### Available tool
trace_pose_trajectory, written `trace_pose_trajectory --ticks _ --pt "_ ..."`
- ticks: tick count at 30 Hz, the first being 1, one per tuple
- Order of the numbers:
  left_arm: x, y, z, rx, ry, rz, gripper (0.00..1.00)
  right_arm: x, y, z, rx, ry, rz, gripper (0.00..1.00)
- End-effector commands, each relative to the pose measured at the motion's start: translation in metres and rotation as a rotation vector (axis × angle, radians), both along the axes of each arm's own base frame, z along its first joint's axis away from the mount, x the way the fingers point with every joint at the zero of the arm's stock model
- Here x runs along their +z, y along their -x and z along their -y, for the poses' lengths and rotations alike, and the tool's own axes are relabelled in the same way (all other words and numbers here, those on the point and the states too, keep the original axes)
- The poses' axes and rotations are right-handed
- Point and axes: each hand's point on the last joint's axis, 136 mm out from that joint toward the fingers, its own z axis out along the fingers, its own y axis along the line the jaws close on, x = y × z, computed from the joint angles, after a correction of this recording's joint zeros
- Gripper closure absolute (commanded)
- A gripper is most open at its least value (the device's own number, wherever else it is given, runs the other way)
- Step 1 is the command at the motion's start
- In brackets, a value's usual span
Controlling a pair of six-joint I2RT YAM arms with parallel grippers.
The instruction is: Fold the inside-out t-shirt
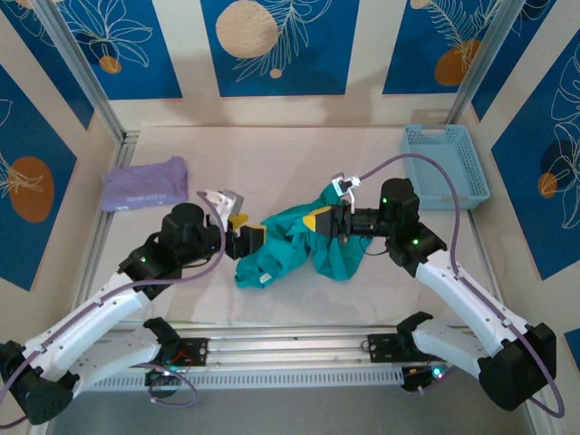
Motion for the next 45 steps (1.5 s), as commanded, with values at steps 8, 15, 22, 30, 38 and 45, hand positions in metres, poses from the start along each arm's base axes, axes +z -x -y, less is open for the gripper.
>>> trace_pose_trajectory --ticks 8,15,22,30,38,45 --pt "-0.031 -0.007 0.046 -0.197 -0.163 -0.045 0.33 0.001 0.014 0.004 0.075 0.032 0.047 1.0" --pt "-0.004 0.015 0.075 -0.393 0.076 -0.127 0.99 -0.026 -0.005 0.03 -0.096 0.157 0.034 1.0" --pt "0.046 0.052 0.071 -0.579 0.397 -0.116 1.0 -0.059 -0.036 0.047 -0.285 0.291 -0.04 0.9" --pt "0.063 0.049 0.066 -0.6 0.53 -0.078 1.0 -0.062 -0.037 0.068 -0.394 0.407 -0.028 0.74" --pt "0.055 0.035 0.065 -0.528 0.499 -0.098 1.0 -0.007 0.017 0.056 -0.286 0.261 0.309 0.65" --pt "0.056 0.036 0.064 -0.529 0.486 -0.094 1.0 0.007 0.041 0.011 -0.044 0.189 0.366 0.66"
